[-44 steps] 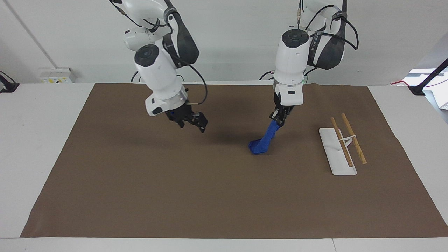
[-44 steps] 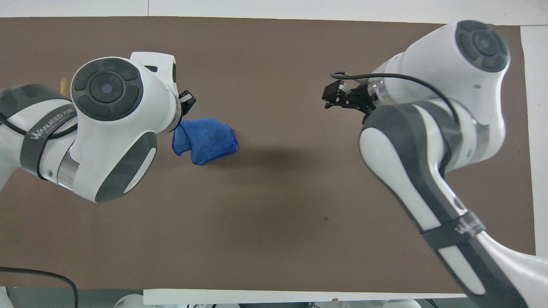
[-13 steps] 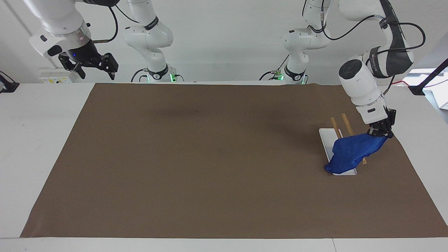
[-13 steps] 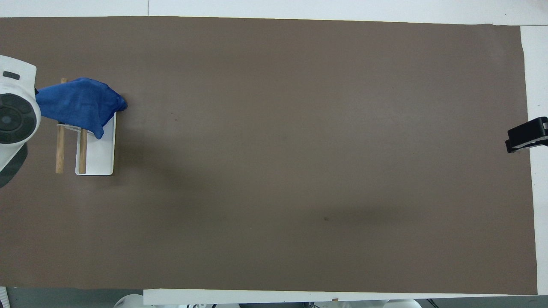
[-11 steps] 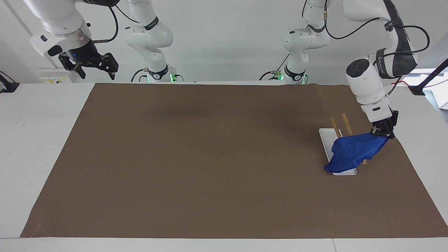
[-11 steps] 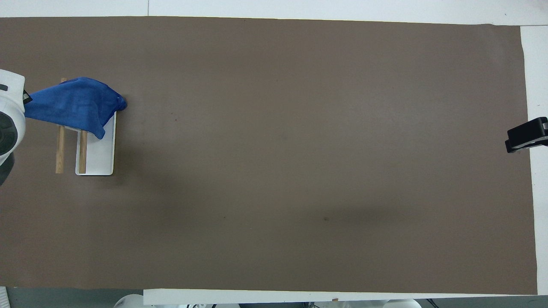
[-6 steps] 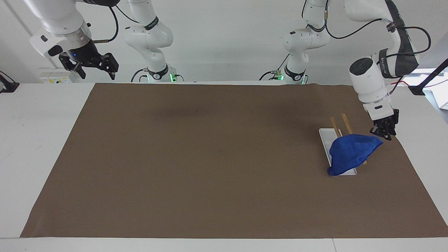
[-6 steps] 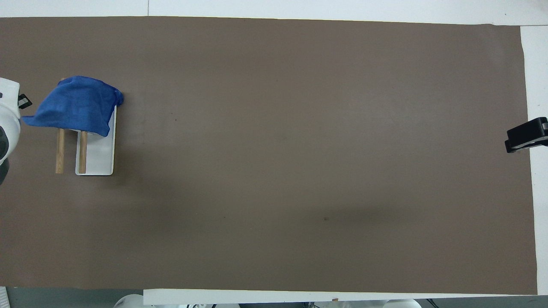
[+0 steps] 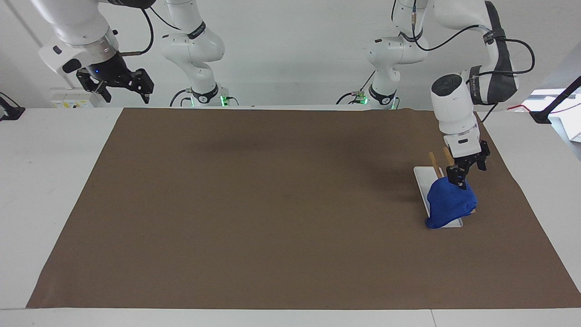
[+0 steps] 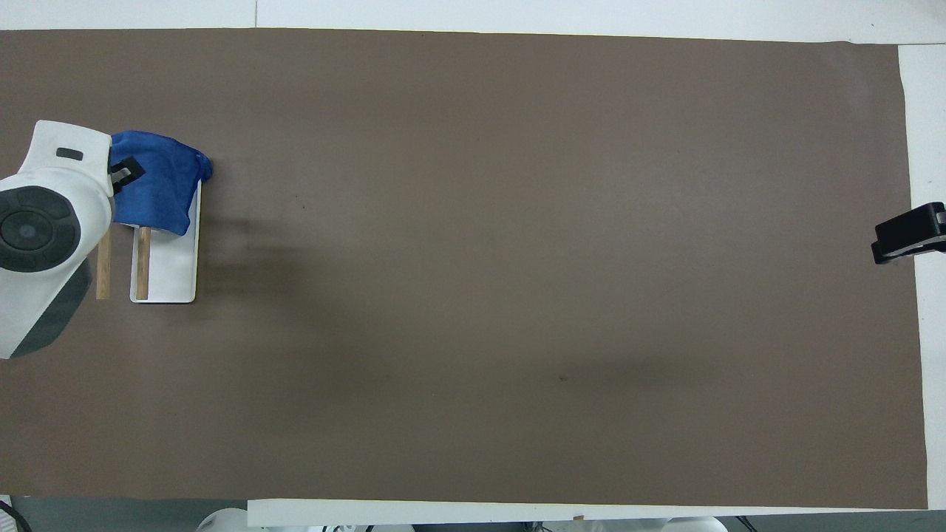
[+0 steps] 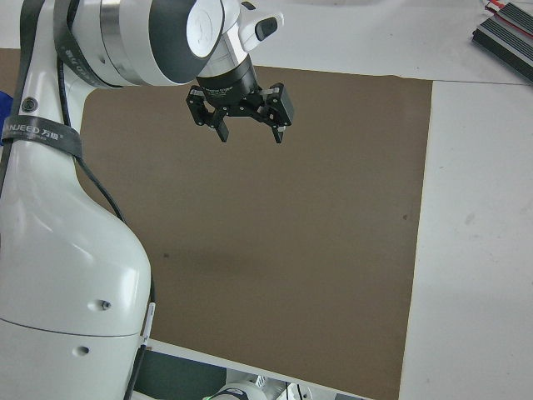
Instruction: Right arm passes towel to left arm to hang
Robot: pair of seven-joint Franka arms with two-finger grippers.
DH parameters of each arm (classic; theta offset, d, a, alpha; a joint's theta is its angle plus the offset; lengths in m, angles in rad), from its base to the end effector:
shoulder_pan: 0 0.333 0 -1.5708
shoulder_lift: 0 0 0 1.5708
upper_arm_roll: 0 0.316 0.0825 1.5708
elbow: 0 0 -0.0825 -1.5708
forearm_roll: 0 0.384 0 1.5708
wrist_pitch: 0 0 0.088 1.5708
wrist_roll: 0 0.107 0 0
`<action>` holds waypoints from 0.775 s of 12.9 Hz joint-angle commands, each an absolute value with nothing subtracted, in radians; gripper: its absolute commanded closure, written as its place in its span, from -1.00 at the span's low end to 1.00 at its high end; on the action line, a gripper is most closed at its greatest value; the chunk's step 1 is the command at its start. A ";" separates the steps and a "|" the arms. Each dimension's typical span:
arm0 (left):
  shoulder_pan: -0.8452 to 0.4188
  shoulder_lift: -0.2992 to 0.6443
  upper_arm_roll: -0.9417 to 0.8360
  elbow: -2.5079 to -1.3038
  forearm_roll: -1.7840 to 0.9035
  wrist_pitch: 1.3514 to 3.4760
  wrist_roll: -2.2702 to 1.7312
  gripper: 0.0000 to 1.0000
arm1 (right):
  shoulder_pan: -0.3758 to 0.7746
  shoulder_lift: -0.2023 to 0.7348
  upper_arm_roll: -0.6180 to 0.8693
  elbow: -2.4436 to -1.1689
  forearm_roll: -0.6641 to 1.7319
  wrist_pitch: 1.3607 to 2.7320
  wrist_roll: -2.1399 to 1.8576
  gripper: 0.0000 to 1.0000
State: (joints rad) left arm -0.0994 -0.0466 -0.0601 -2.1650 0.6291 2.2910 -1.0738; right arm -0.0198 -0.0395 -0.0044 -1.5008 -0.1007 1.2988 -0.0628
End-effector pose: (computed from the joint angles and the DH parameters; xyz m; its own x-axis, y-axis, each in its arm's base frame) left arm 0.5409 -0.0739 0.4364 0.7820 0.4054 0.4735 0.5384 -0.8220 -0.1854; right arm 0.5116 -0.0252 0.6568 0.9860 0.0117 -0.1664 0.0269 -0.9956 0.0895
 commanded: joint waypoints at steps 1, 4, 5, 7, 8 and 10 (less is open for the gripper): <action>-0.138 -0.057 -0.049 -1.990 0.334 2.078 -0.874 -1.00 | -0.038 -0.052 0.002 -1.519 -0.098 1.296 -0.089 -1.00; -0.115 -0.028 -0.038 -1.722 0.080 1.783 -0.594 -1.00 | -0.058 -0.057 -0.002 -1.545 -0.066 1.333 -0.103 -1.00; -0.094 -0.011 -0.038 -1.638 0.051 1.688 -0.539 -1.00 | -0.066 -0.058 -0.002 -1.549 -0.061 1.333 -0.103 -1.00; -0.066 0.043 -0.038 -1.496 0.015 1.528 -0.358 -1.00 | -0.063 -0.071 -0.002 -1.578 -0.060 1.360 -0.098 -1.00; -0.057 0.060 -0.037 -1.462 0.017 1.482 -0.257 -1.00 | -0.058 -0.075 -0.002 -1.588 -0.061 1.373 -0.098 -1.00; -0.029 0.064 -0.037 -1.448 0.014 1.418 -0.030 -1.00 | -0.057 -0.075 -0.002 -1.588 -0.057 1.379 -0.095 -1.00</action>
